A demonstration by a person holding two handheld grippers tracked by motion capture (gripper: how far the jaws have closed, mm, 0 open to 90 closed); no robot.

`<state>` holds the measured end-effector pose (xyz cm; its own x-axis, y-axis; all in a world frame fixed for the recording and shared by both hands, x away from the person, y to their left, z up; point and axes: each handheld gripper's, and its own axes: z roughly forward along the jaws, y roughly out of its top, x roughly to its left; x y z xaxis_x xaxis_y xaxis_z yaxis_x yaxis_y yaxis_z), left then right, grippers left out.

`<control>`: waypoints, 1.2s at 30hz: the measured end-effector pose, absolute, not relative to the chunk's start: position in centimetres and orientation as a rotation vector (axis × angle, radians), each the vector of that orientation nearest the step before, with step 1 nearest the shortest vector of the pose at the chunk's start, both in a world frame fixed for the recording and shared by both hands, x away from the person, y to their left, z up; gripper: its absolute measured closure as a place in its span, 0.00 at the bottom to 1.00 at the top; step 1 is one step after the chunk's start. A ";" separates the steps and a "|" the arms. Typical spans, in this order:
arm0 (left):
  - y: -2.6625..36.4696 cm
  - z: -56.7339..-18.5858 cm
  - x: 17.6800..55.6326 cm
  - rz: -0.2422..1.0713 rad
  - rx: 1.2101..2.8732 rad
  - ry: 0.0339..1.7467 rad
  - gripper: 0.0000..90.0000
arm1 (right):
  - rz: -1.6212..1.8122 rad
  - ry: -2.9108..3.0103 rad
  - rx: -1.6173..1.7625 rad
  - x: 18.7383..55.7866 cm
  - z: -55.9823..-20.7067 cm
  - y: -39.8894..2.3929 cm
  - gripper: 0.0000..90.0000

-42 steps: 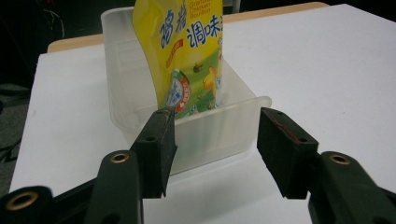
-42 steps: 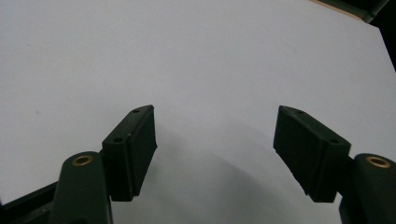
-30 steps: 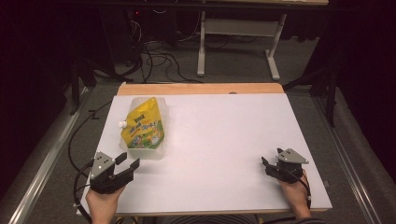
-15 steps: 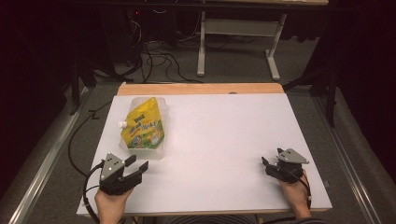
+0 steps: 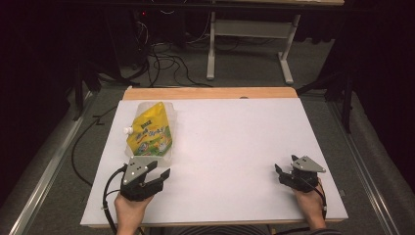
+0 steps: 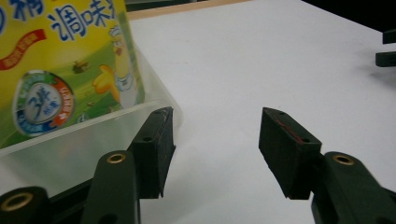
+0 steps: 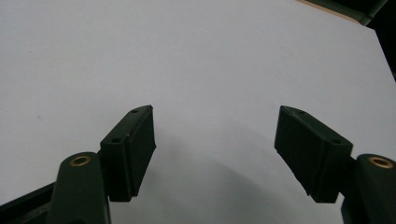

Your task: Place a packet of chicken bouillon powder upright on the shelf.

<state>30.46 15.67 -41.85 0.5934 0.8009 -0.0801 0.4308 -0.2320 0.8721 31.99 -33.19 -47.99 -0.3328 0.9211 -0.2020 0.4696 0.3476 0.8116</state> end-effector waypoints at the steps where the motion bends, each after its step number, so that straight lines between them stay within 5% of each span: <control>1: 15.4 -41.9 30.5 0.482 1.867 0.990 0.51 | 0.862 1.940 1.216 32.0 -48.0 -33.2 0.33; 36: 9.1 -43.5 33.0 0.394 1.935 0.919 0.51 | 0.863 1.906 1.229 31.9 -47.9 -33.3 0.30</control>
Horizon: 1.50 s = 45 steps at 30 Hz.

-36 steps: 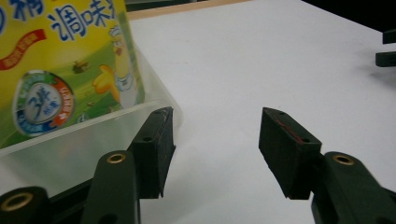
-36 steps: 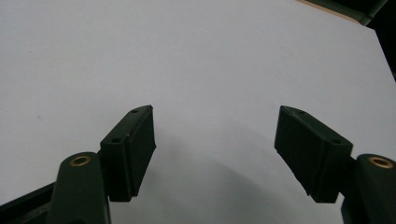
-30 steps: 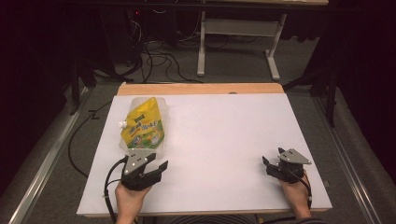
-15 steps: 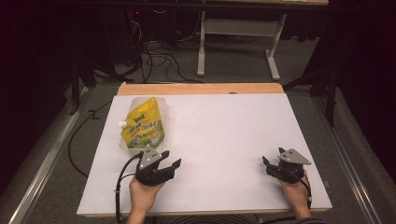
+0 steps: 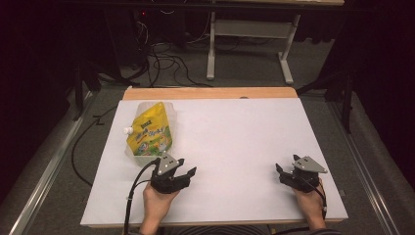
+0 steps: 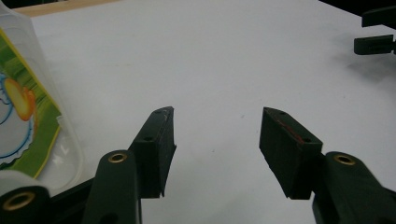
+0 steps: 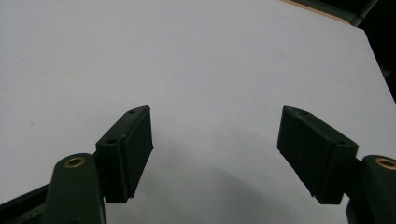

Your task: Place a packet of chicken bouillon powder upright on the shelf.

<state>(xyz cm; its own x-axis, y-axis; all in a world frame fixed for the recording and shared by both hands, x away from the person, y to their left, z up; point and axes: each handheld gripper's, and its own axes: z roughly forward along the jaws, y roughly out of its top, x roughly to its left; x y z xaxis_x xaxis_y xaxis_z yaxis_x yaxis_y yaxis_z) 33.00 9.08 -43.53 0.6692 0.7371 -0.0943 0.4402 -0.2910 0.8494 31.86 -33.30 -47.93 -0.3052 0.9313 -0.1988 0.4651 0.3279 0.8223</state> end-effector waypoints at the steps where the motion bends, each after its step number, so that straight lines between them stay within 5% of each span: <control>1: 8.8 -43.6 33.1 0.404 1.939 0.921 0.51 | 0.862 1.907 1.229 31.9 -47.9 -33.3 0.30; 45: 5.0 -48.2 36.4 0.499 1.975 0.974 0.48 | 0.881 1.924 1.218 31.9 -47.9 -33.4 0.31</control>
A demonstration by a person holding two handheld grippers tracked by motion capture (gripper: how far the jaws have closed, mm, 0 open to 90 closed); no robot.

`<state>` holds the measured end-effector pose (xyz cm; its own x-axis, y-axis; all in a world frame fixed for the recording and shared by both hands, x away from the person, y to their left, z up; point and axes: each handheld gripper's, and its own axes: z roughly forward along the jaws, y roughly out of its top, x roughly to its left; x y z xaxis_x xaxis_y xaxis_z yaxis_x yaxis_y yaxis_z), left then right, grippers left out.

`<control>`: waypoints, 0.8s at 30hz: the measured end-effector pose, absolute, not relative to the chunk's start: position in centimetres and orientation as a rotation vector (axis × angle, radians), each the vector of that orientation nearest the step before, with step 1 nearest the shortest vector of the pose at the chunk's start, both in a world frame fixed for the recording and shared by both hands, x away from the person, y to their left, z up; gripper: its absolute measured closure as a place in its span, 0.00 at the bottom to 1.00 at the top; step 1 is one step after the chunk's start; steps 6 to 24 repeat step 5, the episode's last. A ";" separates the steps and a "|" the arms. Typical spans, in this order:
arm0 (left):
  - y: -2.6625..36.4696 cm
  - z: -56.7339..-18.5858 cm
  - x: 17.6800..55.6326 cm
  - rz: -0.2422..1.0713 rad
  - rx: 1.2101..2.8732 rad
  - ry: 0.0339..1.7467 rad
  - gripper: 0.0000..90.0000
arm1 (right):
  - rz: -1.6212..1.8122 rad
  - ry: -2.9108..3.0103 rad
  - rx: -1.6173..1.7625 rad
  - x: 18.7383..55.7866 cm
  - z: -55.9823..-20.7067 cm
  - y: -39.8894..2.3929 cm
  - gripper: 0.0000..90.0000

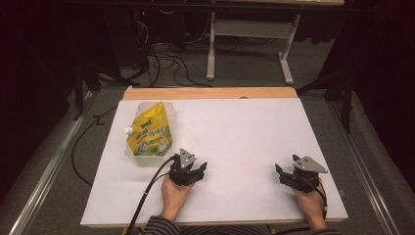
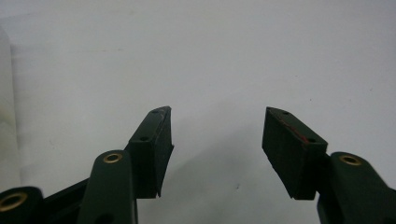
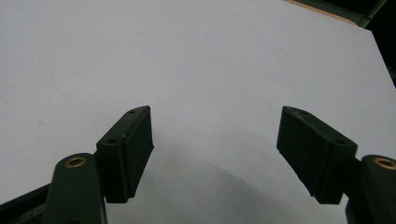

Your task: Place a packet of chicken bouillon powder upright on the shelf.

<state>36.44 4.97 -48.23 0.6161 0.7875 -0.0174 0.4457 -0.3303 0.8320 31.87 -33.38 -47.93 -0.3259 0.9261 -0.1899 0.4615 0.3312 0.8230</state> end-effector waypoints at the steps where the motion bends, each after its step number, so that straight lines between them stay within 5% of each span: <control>1: 5.0 -48.2 36.4 0.505 1.974 0.976 0.48 | 0.883 1.923 1.222 31.9 -47.9 -33.4 0.31; 24: 4.9 -48.3 36.4 0.504 1.974 0.982 0.46 | 0.884 1.919 1.228 31.9 -47.9 -33.4 0.31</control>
